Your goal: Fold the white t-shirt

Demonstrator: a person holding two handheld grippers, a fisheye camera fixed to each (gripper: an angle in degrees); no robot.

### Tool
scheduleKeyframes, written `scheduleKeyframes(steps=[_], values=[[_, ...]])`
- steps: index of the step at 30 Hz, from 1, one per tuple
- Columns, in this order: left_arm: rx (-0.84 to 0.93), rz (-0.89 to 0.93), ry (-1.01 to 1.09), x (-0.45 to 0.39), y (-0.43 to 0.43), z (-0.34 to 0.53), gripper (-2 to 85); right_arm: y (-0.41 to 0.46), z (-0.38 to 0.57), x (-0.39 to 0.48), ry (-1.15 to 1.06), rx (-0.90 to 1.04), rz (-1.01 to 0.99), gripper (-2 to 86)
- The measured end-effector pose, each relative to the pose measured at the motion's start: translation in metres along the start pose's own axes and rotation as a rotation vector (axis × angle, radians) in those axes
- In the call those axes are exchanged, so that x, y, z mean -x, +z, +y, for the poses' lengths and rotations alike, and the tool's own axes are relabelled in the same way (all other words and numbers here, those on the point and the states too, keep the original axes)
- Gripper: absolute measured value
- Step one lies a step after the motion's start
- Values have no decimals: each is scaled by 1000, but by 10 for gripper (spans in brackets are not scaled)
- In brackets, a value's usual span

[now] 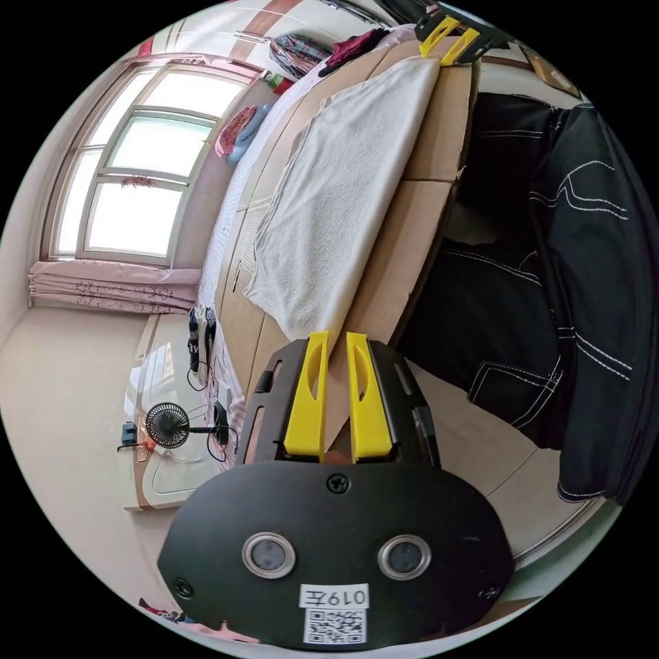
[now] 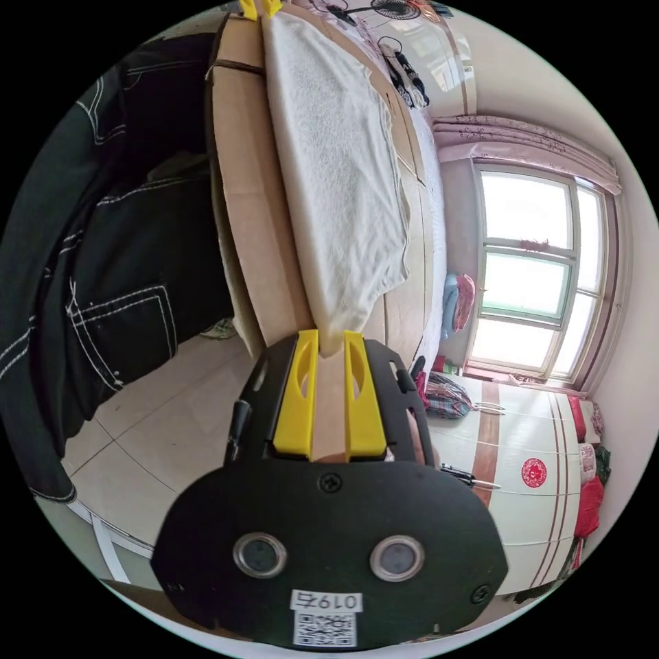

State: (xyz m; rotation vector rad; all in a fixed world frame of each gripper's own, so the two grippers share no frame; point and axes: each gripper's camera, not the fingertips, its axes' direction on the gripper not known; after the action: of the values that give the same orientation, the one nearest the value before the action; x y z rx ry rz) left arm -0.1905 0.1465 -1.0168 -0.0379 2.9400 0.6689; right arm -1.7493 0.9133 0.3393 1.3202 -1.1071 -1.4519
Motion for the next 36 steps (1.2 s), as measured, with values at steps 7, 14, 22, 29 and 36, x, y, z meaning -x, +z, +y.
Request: scheduleKeyframes(steps=[7, 14, 22, 29, 36], values=[[46, -54, 48, -24, -12, -14, 8, -3, -50, 31, -30, 34, 69, 1], [72, -25, 68, -25, -25, -13, 5, -4, -82, 44, 7, 46, 92, -4], [55, -60, 68, -30, -31, 0, 10, 1, -103, 69, 3, 8, 110, 50], [-83, 34, -215, 16, -52, 51, 44, -16, -81, 60, 190, -98, -44, 79], [-45, 94, -243, 37, -9, 77, 47, -30, -103, 45, 308, -341, -145, 63]])
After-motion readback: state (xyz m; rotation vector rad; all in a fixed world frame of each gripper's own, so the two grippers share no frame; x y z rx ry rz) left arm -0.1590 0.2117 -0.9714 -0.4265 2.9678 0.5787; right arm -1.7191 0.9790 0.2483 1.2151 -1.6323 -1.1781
